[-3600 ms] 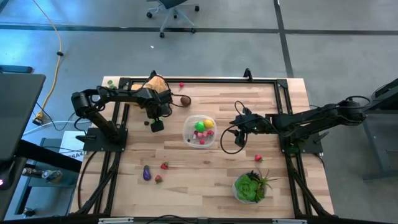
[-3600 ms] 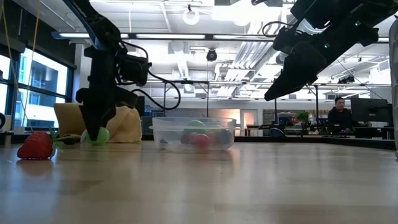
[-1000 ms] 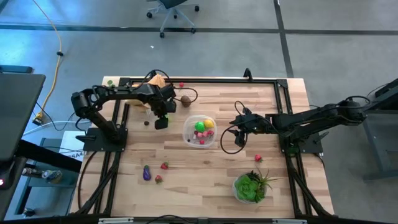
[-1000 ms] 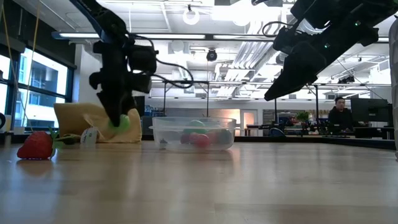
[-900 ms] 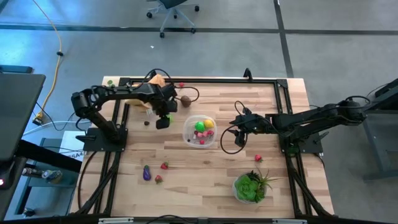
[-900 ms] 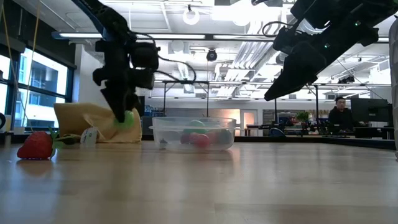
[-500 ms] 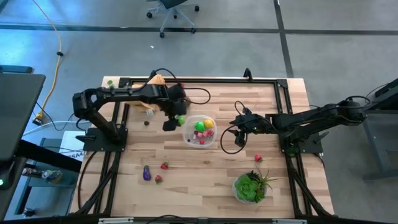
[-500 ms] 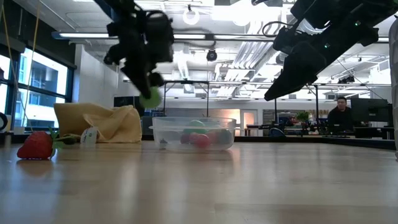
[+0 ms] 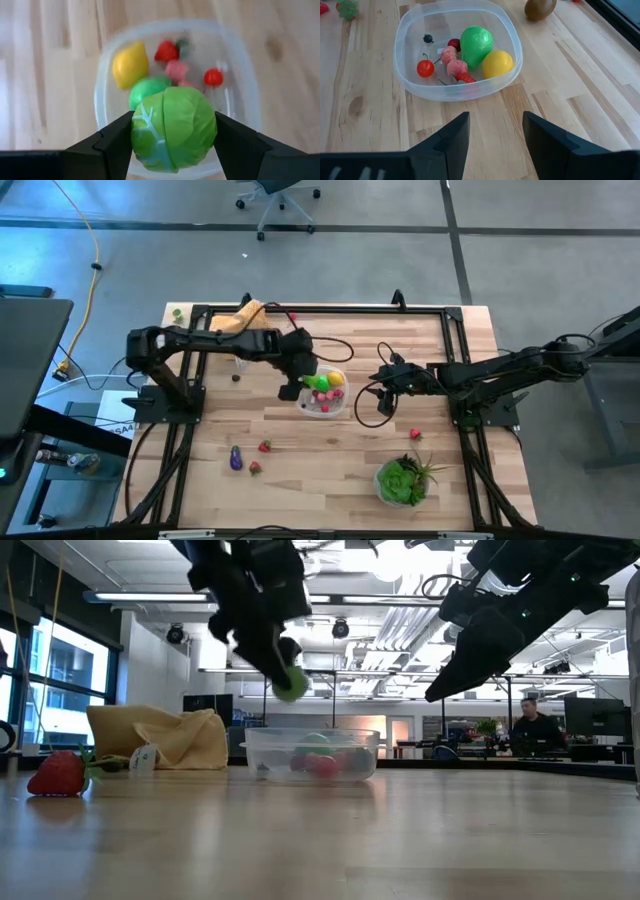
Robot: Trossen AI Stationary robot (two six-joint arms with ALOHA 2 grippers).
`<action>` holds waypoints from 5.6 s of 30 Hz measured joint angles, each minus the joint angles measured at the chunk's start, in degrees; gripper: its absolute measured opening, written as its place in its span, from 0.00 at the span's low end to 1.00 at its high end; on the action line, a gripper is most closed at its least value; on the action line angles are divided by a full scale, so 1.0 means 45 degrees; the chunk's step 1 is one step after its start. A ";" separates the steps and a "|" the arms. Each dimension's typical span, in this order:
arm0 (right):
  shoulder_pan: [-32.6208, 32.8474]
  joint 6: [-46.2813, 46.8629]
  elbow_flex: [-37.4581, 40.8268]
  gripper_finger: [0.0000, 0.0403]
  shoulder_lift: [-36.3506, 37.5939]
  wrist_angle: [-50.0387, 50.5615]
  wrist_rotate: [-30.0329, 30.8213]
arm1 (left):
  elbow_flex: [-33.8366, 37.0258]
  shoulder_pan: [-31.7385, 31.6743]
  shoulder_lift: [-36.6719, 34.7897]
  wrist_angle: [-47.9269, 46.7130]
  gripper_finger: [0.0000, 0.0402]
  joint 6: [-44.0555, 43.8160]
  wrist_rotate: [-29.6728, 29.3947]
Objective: Pick and placing Produce into tupperware
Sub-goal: Put the cabbage into the transparent bin, then put the kiwi into the transparent bin
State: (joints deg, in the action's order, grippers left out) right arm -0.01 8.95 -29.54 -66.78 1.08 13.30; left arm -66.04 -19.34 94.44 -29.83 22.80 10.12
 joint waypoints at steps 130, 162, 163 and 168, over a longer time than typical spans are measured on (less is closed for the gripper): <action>0.0000 0.0000 0.0005 0.44 0.0000 0.0141 0.0005 | -0.5066 -0.1708 0.2000 -0.8526 0.74 0.3398 -0.5807; 0.0000 0.0000 0.0005 0.44 0.0000 0.0126 0.0005 | -0.5052 -0.4034 0.4012 -0.4759 0.74 1.5215 -0.3079; 0.0002 0.0004 0.0005 0.44 0.0000 0.0131 0.0000 | -0.5052 -0.4034 0.4148 -0.4766 0.74 1.5242 -0.3092; 0.0000 0.0003 0.0005 0.44 0.0000 0.0132 0.0003 | -0.5049 -0.4034 0.4806 -0.4849 0.74 1.5635 -0.3371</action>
State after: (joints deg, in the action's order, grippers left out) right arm -0.01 8.97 -29.52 -66.78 1.68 13.32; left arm -88.76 -37.50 116.06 -51.65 93.16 -5.05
